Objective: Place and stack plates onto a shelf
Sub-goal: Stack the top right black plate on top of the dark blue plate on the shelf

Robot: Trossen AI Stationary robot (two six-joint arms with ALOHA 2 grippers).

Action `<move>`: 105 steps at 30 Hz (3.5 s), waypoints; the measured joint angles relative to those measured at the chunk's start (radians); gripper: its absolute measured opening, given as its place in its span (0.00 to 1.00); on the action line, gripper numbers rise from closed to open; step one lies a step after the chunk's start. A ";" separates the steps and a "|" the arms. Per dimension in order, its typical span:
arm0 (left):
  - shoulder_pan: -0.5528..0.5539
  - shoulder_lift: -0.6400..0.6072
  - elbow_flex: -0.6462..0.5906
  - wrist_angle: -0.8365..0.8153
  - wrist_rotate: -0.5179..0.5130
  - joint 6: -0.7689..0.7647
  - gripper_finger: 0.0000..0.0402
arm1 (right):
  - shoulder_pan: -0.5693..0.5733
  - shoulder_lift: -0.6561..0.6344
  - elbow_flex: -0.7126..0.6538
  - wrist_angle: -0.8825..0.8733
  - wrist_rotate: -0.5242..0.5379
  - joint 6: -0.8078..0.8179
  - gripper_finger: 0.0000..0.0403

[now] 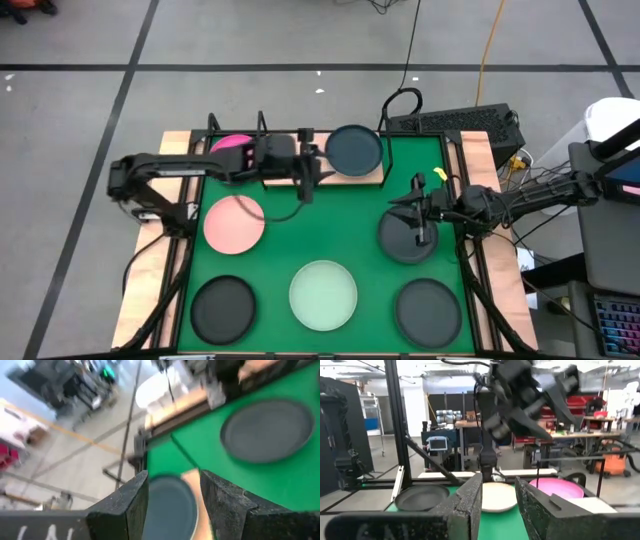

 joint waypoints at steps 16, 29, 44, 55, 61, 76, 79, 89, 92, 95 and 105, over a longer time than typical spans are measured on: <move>-0.127 -0.267 -0.558 0.717 0.070 -0.245 0.46 | -0.001 0.000 0.000 -0.092 0.007 0.008 0.24; -0.157 -0.268 -0.669 0.864 0.069 -0.372 0.46 | -0.002 0.000 0.000 -0.098 0.026 -0.043 0.24; -0.157 -0.264 -0.669 0.867 0.068 -0.404 0.46 | -0.002 0.000 0.000 -0.197 0.024 -0.037 0.24; -0.155 -0.264 -0.669 0.864 0.068 -0.393 0.46 | -0.002 0.015 0.000 -0.278 0.078 0.064 0.24; -0.135 -0.263 -0.669 0.863 0.067 -0.383 0.46 | -0.002 0.082 0.044 -0.361 0.079 0.078 0.24; -0.134 -0.232 -0.669 0.852 0.067 -0.425 0.46 | 0.140 0.415 0.118 -0.650 0.043 0.266 0.24; -0.134 -0.203 -0.669 0.867 0.067 -0.428 0.46 | 0.191 0.479 0.135 -0.672 0.042 0.311 0.24; -0.134 -0.158 -0.669 0.872 0.067 -0.431 0.46 | 0.274 0.567 0.198 -0.780 0.047 0.451 0.24; -0.134 -0.158 -0.669 0.872 0.068 -0.430 0.46 | 0.275 0.588 0.198 -0.808 0.068 0.486 0.24; -0.134 -0.158 -0.669 0.872 0.068 -0.430 0.46 | 0.275 0.612 0.198 -0.817 0.072 0.507 0.24; -0.134 -0.158 -0.669 0.872 0.069 -0.450 0.46 | 0.275 0.690 0.198 -0.831 0.077 0.559 0.22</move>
